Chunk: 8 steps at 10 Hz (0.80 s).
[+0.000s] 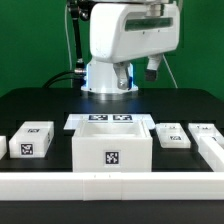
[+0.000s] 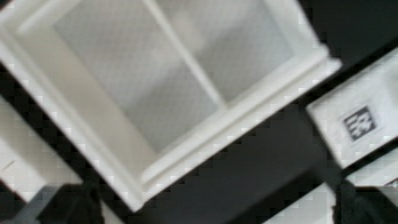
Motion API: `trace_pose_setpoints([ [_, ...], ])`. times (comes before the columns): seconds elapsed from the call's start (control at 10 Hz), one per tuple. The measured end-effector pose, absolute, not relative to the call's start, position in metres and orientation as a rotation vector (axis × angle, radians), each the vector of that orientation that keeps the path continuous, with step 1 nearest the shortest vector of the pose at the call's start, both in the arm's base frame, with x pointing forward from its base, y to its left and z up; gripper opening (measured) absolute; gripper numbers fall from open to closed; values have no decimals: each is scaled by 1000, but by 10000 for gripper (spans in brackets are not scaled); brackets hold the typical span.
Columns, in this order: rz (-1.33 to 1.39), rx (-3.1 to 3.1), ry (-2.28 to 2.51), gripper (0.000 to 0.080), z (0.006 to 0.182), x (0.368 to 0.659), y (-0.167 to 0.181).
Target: Assemble cabinet
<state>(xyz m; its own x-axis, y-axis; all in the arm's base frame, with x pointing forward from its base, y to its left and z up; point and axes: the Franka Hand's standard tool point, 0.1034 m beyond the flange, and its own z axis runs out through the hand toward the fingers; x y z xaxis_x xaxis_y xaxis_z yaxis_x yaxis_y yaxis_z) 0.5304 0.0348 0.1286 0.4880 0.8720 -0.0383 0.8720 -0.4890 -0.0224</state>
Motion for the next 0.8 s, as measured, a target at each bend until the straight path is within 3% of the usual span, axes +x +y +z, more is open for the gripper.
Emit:
trace_pose_setpoints([
  [0.5,69,-2484,-1910,650,123,525,32],
  [0.8,89,-2077,-2347,650,109,511,30],
])
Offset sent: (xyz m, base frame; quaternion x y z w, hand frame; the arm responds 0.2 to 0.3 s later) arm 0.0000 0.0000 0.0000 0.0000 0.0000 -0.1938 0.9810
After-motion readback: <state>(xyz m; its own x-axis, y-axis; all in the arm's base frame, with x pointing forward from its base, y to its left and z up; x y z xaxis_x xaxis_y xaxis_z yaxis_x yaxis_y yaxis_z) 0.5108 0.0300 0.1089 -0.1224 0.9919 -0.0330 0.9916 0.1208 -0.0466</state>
